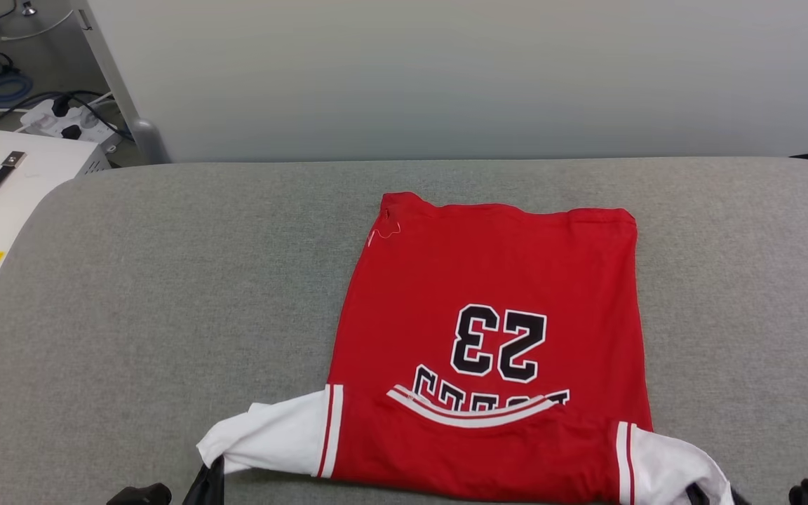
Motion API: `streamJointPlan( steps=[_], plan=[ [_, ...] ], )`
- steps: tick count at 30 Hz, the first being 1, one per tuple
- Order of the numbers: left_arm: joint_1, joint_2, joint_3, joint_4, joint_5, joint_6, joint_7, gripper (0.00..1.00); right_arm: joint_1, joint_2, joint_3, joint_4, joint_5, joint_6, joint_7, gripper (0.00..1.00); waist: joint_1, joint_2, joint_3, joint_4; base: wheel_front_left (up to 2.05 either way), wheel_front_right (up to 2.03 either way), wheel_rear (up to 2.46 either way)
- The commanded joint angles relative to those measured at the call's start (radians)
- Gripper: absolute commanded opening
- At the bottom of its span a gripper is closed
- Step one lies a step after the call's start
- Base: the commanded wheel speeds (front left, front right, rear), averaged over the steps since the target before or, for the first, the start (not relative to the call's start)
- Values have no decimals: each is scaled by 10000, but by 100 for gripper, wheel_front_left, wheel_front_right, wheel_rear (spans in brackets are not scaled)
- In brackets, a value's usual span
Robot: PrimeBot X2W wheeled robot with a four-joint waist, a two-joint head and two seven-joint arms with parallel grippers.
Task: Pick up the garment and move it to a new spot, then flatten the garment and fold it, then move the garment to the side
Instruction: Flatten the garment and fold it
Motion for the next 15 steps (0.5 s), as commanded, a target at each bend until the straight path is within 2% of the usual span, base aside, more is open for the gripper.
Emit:
streamJointPlan(
  steps=[1,5,8,12,15],
  plan=[
    [-223,3,9,-72,76,-71,-104,0,-293,23,-192,-218,-71,-7,-73,100,1,0,95,78,0,0,0],
    [-543,-54,-29,-242,254,-128,-209,0,-1072,83,-987,-346,-349,-7,-179,100,1,0,357,241,0,0,0],
    [-871,-144,-48,-414,447,-116,-271,0,-2035,130,-1574,-66,-528,-7,173,100,1,0,721,389,0,0,0],
    [-1409,-308,-124,-659,728,-168,-322,0,-3674,49,-1787,707,-209,-7,734,100,1,0,1377,708,0,0,0],
    [-1882,-473,-212,-880,948,-225,-342,0,-4862,-301,-1658,1429,-216,-7,1162,100,1,0,1882,1056,0,0,0]
  ],
)
